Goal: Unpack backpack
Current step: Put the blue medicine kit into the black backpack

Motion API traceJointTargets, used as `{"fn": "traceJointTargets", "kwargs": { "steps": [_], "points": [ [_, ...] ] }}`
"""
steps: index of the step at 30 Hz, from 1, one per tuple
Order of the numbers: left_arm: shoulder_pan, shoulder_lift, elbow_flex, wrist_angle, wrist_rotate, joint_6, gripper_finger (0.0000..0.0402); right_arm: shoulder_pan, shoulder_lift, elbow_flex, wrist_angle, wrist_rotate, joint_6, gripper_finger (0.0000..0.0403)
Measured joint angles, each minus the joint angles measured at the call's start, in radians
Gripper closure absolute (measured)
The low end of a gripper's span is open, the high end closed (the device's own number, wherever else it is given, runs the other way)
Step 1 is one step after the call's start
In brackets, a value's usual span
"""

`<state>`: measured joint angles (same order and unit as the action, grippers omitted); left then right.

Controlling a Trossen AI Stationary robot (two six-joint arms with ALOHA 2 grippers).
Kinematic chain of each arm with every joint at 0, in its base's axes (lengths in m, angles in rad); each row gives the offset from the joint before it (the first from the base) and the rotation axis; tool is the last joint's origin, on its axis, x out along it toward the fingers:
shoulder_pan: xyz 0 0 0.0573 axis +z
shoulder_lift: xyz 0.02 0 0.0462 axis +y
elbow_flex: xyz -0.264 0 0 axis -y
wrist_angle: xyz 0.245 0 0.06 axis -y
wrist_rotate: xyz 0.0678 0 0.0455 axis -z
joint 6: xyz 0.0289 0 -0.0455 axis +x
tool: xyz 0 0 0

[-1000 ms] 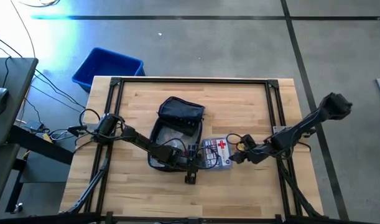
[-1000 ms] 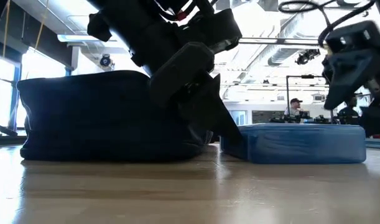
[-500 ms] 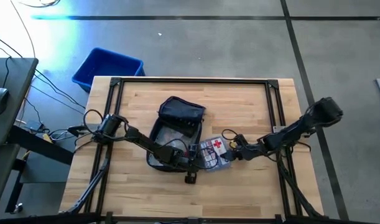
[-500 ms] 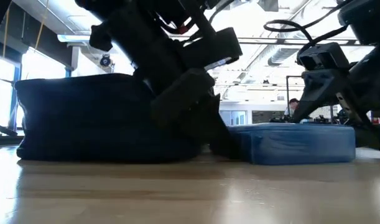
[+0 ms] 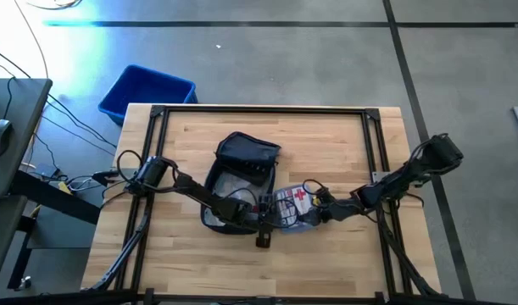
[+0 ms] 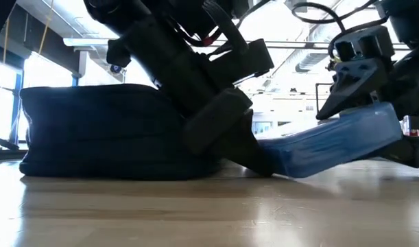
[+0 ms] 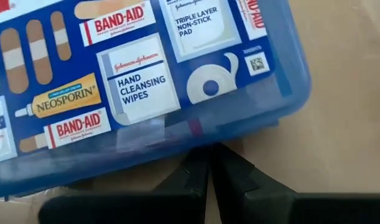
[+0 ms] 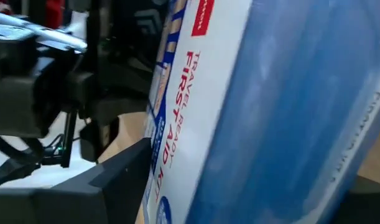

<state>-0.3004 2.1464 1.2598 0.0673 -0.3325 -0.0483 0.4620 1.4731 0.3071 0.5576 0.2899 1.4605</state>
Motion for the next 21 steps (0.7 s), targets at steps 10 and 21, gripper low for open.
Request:
{"fn": "traceJointTargets", "kwargs": {
  "steps": [10,21],
  "points": [
    [-0.086,-0.122,0.035,-0.099,-0.086,0.047,0.0401,0.078,-0.079,0.001,0.033,0.082,-0.078,0.0262],
    [-0.389,-0.372,0.225,-0.440,-0.388,0.120,0.0401,0.039,-0.157,0.252,-0.082,0.136,-0.327,0.0262]
  ]
}}
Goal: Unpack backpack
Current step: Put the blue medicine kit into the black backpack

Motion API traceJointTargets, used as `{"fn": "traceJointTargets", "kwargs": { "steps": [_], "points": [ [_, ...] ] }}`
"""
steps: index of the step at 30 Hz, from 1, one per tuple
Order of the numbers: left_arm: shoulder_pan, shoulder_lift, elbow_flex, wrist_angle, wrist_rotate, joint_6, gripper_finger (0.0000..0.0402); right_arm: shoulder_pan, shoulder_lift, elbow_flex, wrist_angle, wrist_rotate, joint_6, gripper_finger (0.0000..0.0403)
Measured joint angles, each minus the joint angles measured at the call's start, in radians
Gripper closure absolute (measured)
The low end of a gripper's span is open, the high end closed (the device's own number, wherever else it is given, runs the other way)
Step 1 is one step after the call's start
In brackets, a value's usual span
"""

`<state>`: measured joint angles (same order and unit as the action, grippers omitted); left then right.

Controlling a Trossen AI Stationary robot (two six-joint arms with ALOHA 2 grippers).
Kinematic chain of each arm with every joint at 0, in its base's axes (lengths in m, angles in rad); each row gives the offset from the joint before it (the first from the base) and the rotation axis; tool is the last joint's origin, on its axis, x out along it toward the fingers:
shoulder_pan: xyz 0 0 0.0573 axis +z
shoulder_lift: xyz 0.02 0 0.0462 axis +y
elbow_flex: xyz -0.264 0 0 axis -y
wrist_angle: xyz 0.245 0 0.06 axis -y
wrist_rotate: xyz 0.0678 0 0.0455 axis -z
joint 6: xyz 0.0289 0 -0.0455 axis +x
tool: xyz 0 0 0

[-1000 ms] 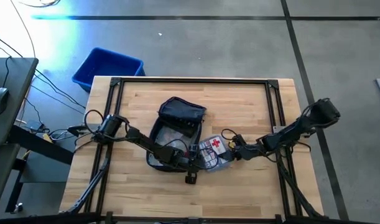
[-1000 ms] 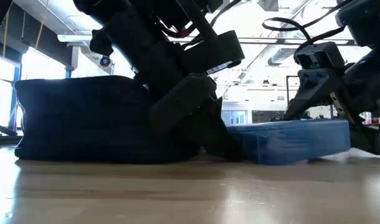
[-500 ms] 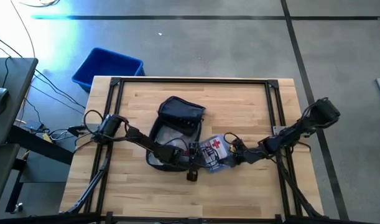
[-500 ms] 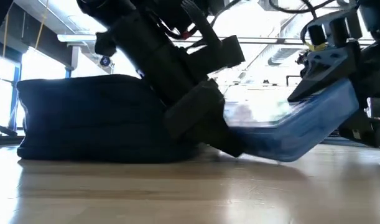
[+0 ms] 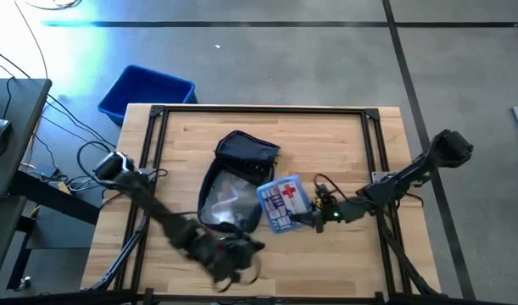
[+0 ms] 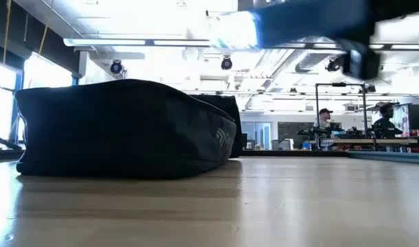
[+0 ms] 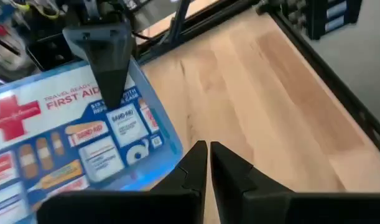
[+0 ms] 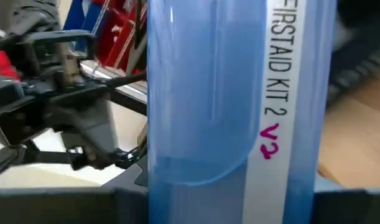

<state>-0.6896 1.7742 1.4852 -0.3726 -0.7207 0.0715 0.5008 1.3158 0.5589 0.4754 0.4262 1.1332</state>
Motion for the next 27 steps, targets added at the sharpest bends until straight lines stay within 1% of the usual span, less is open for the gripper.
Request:
{"fn": "traceJointTargets", "kwargs": {
  "steps": [3,6,8,10,12,17,21,24,27],
  "points": [
    [-0.116,-0.089,0.008,-0.088,-0.119,-0.072,0.0401,-0.058,0.072,0.126,-0.097,-0.078,-0.063,0.0262],
    [-0.219,-0.138,0.004,-0.211,-0.157,-0.192,0.0401,-0.141,0.148,0.258,-0.167,-0.250,-0.134,0.0262],
    [-0.286,-0.159,0.002,-0.275,-0.194,-0.284,0.0401,-0.199,0.220,0.339,-0.198,-0.334,-0.183,0.0262],
    [-0.330,-0.168,0.006,-0.307,-0.245,-0.355,0.0401,-0.260,0.295,0.412,-0.225,-0.422,-0.238,0.0262],
    [-0.380,-0.165,0.004,-0.346,-0.285,-0.411,0.0401,-0.322,0.369,0.496,-0.224,-0.538,-0.290,0.0262],
    [-0.435,-0.151,0.003,-0.377,-0.296,-0.496,0.0401,-0.452,0.548,0.695,-0.284,-0.777,-0.421,0.0262],
    [-0.450,-0.142,0.000,-0.398,-0.294,-0.539,0.0401,-0.524,0.678,0.808,-0.364,-0.941,-0.442,0.0262],
    [-0.454,-0.142,0.000,-0.426,-0.294,-0.557,0.0401,-0.561,0.740,0.850,-0.409,-1.090,-0.460,0.0262],
    [-0.456,-0.140,0.000,-0.484,-0.300,-0.607,0.0401,-0.586,0.770,0.850,-0.455,-1.233,-0.483,0.0262]
  ]
}}
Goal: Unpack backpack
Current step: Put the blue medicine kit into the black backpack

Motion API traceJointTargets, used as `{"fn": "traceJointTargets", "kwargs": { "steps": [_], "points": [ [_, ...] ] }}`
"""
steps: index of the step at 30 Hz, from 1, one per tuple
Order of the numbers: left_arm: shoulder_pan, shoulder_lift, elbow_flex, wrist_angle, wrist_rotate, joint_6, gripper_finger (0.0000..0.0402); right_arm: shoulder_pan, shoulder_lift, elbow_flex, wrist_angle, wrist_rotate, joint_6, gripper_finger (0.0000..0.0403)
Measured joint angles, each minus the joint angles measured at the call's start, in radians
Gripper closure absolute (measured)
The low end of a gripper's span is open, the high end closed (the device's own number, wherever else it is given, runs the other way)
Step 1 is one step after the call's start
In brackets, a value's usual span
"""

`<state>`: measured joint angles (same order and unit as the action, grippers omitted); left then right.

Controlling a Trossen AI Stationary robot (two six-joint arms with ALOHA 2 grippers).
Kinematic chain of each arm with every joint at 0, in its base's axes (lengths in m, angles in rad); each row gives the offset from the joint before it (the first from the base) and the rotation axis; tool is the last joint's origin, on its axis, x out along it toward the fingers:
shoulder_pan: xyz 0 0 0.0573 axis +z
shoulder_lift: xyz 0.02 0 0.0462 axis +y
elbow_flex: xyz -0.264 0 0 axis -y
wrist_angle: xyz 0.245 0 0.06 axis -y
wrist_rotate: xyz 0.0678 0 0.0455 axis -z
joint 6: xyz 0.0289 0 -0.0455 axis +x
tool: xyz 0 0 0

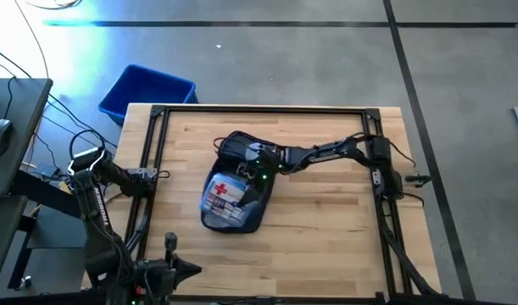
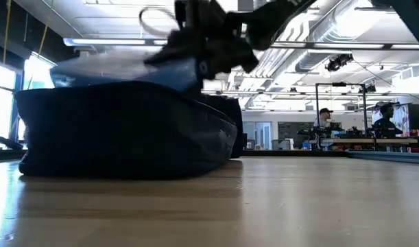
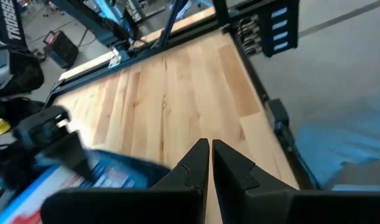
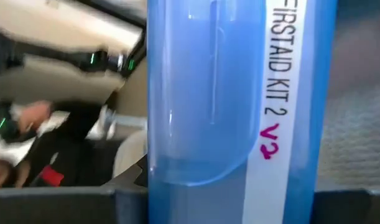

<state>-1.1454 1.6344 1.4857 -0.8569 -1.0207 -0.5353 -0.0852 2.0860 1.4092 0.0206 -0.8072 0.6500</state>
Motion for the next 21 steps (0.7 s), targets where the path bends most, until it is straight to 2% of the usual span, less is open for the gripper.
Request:
{"fn": "traceJointTargets", "kwargs": {
  "steps": [3,7,11,15,21],
  "points": [
    [0.000,0.000,0.000,-0.068,-0.008,-0.078,0.0401,-0.006,0.002,-0.001,-0.057,-0.068,-0.008,0.0262],
    [0.008,0.000,0.000,-0.150,-0.042,-0.164,0.0401,-0.004,0.001,0.000,-0.135,-0.068,-0.004,0.0254],
    [0.029,0.000,0.000,-0.189,-0.046,-0.234,0.0401,0.001,0.000,0.000,-0.197,-0.066,0.000,0.0186],
    [0.043,0.000,0.000,-0.195,-0.046,-0.240,0.0401,-0.001,-0.030,-0.002,-0.239,-0.058,-0.008,0.0128],
    [0.062,0.000,-0.006,-0.193,-0.045,-0.235,0.0401,-0.021,-0.130,-0.002,-0.391,0.063,-0.057,0.0103]
  ]
}}
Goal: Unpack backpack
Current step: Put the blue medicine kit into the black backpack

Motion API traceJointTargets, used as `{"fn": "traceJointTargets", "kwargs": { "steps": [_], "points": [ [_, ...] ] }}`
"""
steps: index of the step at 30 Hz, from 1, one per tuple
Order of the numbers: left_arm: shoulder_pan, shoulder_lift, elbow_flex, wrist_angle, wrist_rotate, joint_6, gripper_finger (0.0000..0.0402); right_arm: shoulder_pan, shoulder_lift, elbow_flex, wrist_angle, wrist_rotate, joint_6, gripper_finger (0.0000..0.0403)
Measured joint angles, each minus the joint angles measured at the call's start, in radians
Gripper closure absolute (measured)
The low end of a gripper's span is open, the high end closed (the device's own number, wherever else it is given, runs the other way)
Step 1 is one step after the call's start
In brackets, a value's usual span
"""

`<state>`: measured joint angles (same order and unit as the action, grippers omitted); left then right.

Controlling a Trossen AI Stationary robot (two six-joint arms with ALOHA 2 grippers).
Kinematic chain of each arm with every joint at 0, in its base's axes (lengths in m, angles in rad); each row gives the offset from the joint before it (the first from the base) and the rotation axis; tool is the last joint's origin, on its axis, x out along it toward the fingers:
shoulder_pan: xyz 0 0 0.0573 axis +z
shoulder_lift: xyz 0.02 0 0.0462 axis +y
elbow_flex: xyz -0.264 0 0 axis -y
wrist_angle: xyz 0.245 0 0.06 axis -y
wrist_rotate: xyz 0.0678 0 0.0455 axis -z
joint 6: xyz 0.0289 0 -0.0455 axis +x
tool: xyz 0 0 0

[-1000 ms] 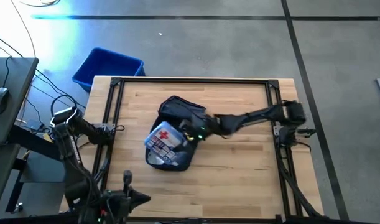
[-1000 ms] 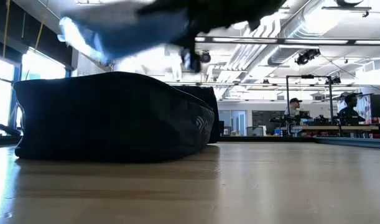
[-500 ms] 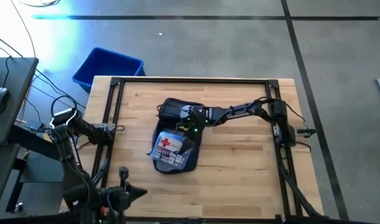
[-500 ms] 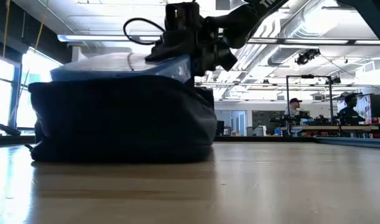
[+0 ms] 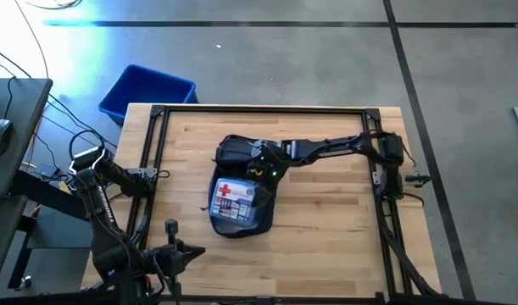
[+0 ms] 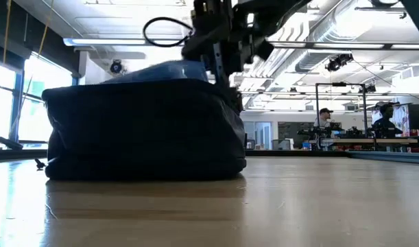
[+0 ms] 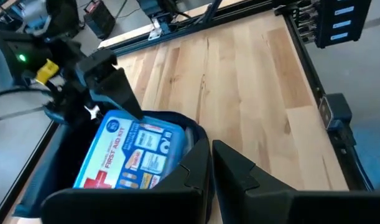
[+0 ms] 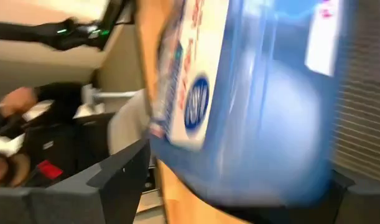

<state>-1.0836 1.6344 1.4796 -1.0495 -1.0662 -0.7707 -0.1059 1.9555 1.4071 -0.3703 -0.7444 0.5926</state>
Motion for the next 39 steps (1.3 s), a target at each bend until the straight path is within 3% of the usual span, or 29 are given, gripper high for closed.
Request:
{"fn": "traceJointTargets", "kwargs": {
  "steps": [8,13,17,21,25,28,31,34,39],
  "points": [
    [0.102,0.001,-0.136,-0.103,0.042,-0.197,0.0401,0.045,-0.140,0.000,-0.161,0.393,-0.085,0.0101],
    [0.205,0.001,-0.229,-0.223,0.060,-0.320,0.0401,0.139,-0.154,0.000,-0.087,0.491,-0.149,0.0101],
    [0.313,0.001,-0.317,-0.225,0.095,-0.276,0.0401,0.204,-0.141,0.000,-0.014,0.538,-0.189,0.0100],
    [0.428,0.001,-0.385,-0.139,0.095,-0.108,0.0401,0.274,-0.154,0.000,0.003,0.683,-0.210,0.0100],
    [0.537,0.001,-0.404,0.076,0.116,0.256,0.0401,0.365,-0.186,0.000,-0.007,0.878,-0.228,0.0100],
    [0.613,0.001,-0.406,0.286,0.262,0.542,0.0401,0.434,-0.204,0.000,-0.029,0.996,-0.195,0.0100],
    [0.670,-0.001,-0.406,0.454,0.398,0.735,0.0401,0.506,-0.213,0.000,-0.036,1.100,-0.139,0.0100],
    [0.715,0.000,-0.405,0.563,0.509,0.834,0.0401,0.573,-0.209,0.000,-0.036,1.182,-0.096,0.0100],
    [0.774,0.058,-0.401,0.658,0.632,0.861,0.0401,0.665,-0.189,0.000,-0.016,1.335,-0.046,0.0100]
  ]
}}
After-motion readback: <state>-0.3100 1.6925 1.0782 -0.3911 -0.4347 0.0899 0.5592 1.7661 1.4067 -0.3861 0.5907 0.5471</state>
